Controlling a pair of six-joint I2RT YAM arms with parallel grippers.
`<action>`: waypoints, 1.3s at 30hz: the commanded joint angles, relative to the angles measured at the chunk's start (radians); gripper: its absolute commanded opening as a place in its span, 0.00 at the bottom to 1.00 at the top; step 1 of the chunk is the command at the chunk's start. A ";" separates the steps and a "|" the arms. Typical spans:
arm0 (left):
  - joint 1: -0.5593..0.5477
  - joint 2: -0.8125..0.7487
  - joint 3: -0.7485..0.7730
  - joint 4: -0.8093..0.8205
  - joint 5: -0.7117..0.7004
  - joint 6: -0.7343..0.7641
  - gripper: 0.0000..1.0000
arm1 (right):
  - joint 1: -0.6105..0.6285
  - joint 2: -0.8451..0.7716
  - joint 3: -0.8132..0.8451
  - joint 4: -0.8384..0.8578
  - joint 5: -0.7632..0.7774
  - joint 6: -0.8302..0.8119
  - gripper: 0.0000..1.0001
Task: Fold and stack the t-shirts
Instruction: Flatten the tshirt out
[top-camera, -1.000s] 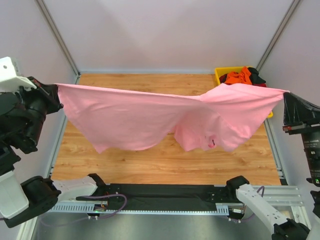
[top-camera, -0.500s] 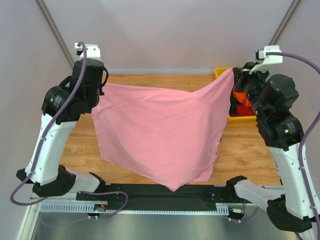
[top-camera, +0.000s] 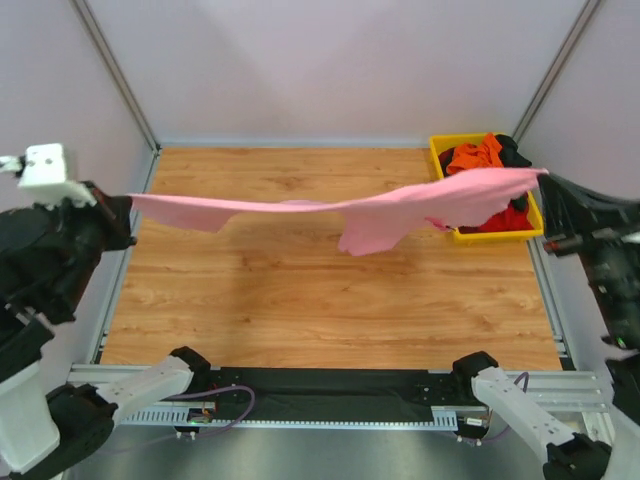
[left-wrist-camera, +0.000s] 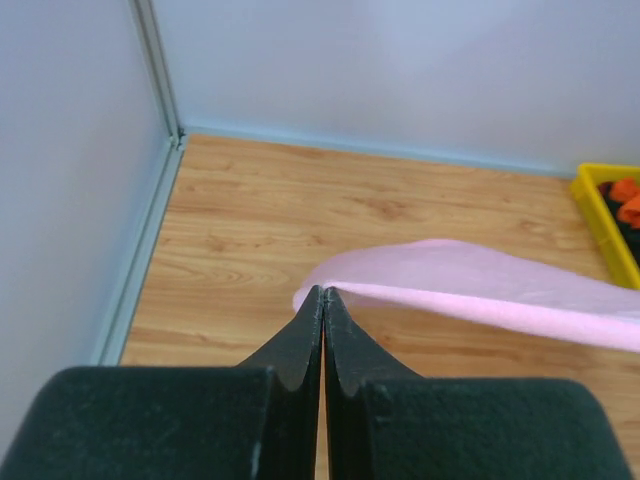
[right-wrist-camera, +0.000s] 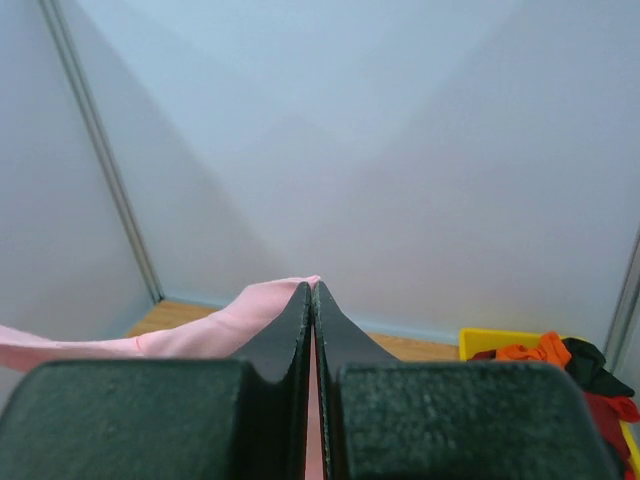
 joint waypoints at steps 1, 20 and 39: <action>0.004 -0.095 -0.023 -0.003 0.081 -0.061 0.00 | 0.000 -0.100 -0.009 -0.060 -0.051 0.079 0.00; 0.064 0.140 -0.197 0.285 -0.051 0.168 0.00 | -0.001 0.238 -0.140 0.266 0.092 -0.188 0.00; 0.590 0.961 -0.268 0.737 0.600 0.174 0.00 | -0.095 1.159 -0.278 1.060 -0.166 -0.081 0.00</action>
